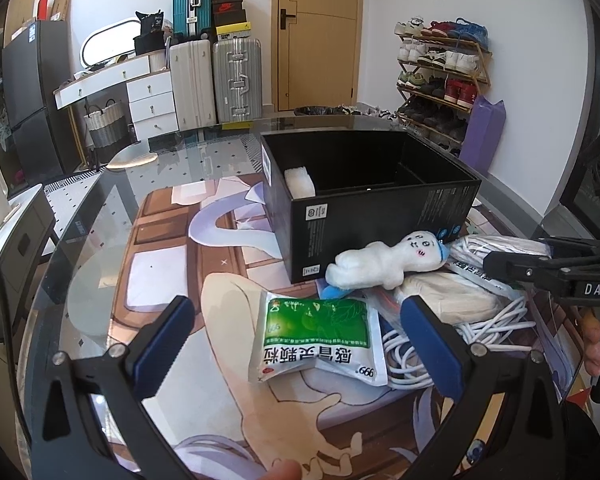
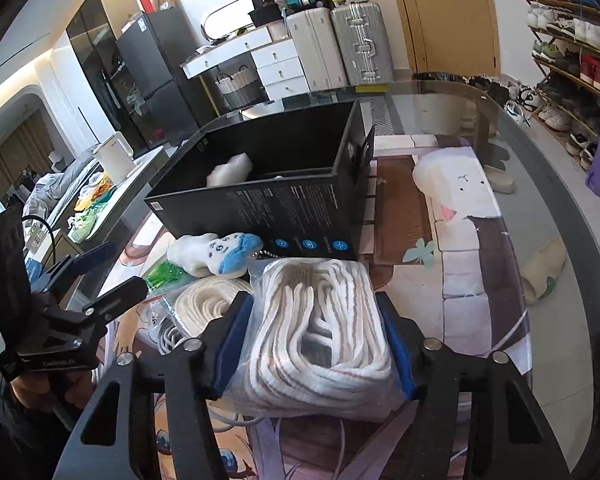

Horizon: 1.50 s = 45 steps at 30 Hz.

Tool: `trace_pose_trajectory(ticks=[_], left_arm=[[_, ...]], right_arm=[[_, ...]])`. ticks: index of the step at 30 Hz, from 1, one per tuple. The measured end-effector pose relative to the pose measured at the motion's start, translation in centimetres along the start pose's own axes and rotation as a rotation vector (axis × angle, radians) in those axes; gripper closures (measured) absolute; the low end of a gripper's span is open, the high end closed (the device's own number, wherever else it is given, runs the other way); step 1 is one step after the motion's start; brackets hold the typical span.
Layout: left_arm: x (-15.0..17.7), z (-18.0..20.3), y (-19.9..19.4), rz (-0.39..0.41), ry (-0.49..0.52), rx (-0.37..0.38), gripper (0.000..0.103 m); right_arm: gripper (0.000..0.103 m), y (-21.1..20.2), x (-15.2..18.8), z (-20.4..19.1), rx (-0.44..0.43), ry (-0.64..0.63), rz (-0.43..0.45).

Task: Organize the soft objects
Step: 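Grasp the bagged white rope coil with the right tool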

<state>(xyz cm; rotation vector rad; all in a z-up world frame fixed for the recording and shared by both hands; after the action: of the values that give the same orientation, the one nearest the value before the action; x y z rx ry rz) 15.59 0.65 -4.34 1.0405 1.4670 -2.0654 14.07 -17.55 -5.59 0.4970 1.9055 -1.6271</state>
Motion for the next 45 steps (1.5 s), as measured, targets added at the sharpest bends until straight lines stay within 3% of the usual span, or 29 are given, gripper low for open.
trace_pose_trajectory(ticks=[6,17,30,37,45], left_arm=[[0.2,0.1,0.1,-0.015,0.003,0.002,0.000],[1.1,-0.2,1.4,-0.098,0.001,0.009,0.000],[2.4,-0.5,3.2,-0.211,-0.034,0.019,0.000],[2.6,0.4,3.0,-0.208,-0.007,0.056,0.000],[2.6,-0.2,3.4,-0.228,-0.038,0.047,0.000]], right_arm=[[0.052,-1.3,0.2,0.3,-0.006,-0.006,0.038],[0.052,-4.8,0.0,0.1,-0.020,-0.041,0.132],[0.052,-5.2,0.1,0.2,-0.026,-0.046,0.141],[0.052,-5.1,0.2,0.2,-0.026,-0.049,0.142],[0.052,-5.1,0.2,0.2,-0.027,-0.049,0.140]])
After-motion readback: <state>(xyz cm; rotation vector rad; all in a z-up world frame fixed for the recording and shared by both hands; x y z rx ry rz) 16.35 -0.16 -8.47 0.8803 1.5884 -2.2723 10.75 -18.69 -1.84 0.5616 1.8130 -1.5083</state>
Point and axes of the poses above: each gripper's, at about its wrist camera, not at the fingertips, and y roughly the way its jaws point, z to its right, x to its underside, the point moved 9 cm from there along y, roughly the way its jaws point, and after that the axes turned 12 degrees about x, right-handed, at the moved point
